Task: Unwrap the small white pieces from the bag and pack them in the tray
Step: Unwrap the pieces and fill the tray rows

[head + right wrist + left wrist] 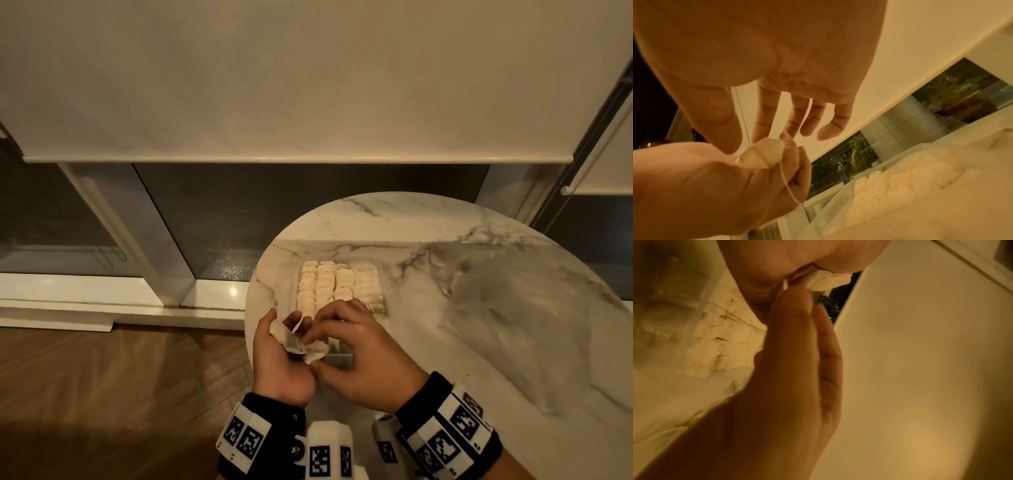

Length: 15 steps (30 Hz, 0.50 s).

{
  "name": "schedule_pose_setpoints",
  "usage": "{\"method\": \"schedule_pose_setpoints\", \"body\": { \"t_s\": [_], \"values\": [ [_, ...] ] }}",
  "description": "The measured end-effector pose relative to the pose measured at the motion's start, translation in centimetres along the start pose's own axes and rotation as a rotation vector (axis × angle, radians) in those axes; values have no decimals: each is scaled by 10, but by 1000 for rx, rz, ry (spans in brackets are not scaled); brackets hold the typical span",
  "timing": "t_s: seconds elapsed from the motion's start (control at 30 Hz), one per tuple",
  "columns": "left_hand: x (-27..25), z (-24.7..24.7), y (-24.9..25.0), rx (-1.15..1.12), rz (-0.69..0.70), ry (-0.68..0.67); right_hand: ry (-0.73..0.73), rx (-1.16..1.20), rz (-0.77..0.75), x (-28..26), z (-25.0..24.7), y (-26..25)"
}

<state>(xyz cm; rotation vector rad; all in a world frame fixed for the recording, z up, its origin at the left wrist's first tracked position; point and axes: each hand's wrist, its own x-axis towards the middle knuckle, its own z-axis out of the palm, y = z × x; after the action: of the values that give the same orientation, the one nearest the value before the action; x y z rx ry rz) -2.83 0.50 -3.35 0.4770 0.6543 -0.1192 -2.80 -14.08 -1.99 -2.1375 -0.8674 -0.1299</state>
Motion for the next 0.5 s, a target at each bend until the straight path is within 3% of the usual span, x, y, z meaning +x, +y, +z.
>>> {"method": "schedule_pose_setpoints", "body": {
  "t_s": [0.27, 0.4, 0.5],
  "values": [
    [-8, 11, -12, -20, 11, -66, 65, -145, 2, -14, -12, 14],
    [-7, 9, -10, 13, 15, -46, 128, 69, 59, -16, -17, 15],
    [-4, 6, -9, 22, 48, -22, 112, 344, 212, -15, -20, 13]
  ]
}}
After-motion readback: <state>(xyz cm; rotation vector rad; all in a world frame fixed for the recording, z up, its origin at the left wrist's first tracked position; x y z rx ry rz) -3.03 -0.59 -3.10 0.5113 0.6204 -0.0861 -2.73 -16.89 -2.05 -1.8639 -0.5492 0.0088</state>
